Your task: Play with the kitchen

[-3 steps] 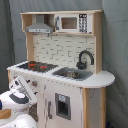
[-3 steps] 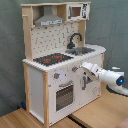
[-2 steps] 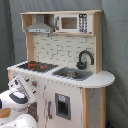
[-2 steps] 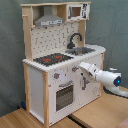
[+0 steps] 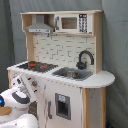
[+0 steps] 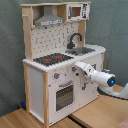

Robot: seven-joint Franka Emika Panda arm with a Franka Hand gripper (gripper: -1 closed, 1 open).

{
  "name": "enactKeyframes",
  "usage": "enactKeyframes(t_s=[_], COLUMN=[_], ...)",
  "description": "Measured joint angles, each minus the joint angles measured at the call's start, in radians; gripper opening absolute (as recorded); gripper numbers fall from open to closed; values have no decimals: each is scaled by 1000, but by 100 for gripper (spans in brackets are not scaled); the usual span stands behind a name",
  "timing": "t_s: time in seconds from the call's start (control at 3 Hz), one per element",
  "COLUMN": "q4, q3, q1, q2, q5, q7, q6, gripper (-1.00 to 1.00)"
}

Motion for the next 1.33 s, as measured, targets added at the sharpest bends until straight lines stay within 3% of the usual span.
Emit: enactKeyframes(t_s=[0.33,0.67,1.33], q4=[38,38,42], q3=[13,13,14], q1=[-43,-43,-41], q2=[0,0,10], q5=[37,39,56], q7=[9,9,-177], q6=[1,1,-14], gripper=[100,-100,-100])
